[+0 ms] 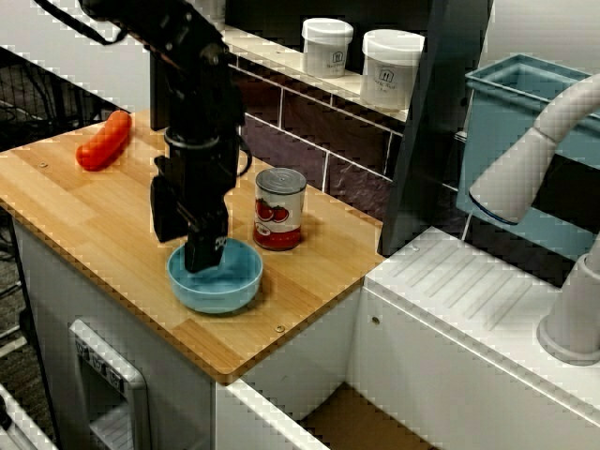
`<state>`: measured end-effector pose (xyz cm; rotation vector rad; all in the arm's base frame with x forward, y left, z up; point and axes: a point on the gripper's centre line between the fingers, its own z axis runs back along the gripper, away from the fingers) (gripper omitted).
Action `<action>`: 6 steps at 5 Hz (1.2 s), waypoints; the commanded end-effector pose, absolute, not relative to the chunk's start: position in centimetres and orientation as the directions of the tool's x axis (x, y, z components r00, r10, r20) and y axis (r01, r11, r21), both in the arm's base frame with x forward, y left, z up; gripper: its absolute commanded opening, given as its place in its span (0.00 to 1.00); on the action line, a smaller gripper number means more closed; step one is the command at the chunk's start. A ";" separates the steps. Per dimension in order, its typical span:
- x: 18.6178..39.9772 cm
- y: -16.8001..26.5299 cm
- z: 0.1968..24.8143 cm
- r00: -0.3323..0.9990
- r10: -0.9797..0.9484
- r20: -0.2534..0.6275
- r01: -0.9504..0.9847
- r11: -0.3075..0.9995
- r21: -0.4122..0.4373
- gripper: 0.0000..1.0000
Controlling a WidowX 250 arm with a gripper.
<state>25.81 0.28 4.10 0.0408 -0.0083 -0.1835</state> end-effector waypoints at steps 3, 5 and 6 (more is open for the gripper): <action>27.4 -0.3 10.1 0.971 -0.201 0.133 0.204 0.979 -0.011 1.00; 29.1 -2.5 12.0 0.961 -0.227 0.161 0.229 0.973 0.009 1.00; 29.3 -4.2 11.7 0.955 -0.256 0.147 0.257 0.966 0.016 1.00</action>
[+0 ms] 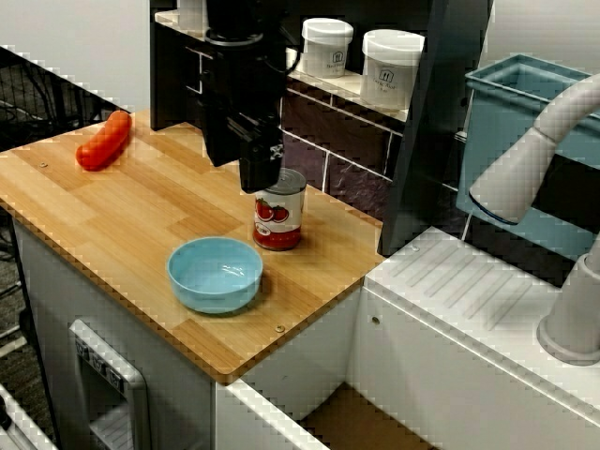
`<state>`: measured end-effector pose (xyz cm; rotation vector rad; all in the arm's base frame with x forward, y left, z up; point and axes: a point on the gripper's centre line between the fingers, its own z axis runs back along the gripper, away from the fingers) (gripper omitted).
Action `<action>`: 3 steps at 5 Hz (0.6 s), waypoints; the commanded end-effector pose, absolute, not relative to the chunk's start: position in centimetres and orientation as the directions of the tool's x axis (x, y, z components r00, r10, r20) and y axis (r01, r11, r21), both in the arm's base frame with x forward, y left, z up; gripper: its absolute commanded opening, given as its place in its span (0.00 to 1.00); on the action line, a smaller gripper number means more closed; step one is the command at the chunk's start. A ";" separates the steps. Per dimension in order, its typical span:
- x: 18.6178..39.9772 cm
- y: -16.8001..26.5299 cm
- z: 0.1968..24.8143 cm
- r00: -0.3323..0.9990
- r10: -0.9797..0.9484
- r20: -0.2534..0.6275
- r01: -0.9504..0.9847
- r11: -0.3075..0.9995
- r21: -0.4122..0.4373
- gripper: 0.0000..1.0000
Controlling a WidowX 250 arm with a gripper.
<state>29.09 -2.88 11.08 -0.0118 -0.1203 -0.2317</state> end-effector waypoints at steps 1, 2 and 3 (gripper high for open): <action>29.5 -5.9 10.9 0.952 -0.269 0.146 0.269 0.963 0.022 1.00; 30.2 -7.4 10.2 0.955 -0.265 0.132 0.267 0.964 0.005 1.00; 30.8 -8.4 10.2 0.962 -0.235 0.138 0.239 0.971 -0.013 1.00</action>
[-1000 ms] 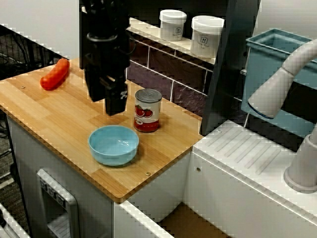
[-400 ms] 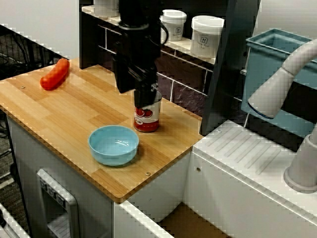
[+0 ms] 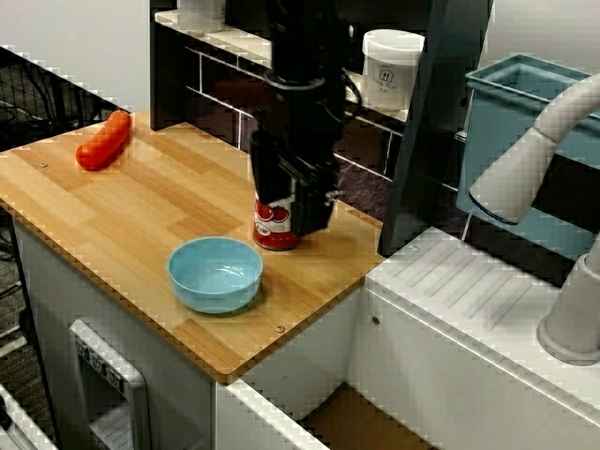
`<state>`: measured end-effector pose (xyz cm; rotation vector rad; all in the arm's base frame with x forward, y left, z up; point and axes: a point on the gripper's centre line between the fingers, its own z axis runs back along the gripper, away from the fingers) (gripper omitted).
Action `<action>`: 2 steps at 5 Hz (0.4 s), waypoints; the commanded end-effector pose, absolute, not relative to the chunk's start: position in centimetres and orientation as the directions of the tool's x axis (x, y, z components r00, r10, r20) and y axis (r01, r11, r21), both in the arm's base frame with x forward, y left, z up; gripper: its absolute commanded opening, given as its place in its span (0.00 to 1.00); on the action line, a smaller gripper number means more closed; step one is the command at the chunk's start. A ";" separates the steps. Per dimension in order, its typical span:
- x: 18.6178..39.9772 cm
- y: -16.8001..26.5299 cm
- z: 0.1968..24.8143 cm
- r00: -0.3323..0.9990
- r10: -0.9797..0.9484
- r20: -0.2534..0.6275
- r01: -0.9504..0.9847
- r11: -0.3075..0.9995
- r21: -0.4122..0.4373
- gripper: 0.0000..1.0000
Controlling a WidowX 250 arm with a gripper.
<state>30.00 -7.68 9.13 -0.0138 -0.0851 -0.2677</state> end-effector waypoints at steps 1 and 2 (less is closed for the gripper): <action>31.7 -9.4 9.4 0.970 -0.204 0.136 0.209 0.978 -0.025 1.00; 32.7 -10.0 8.2 0.973 -0.184 0.142 0.188 0.982 -0.015 1.00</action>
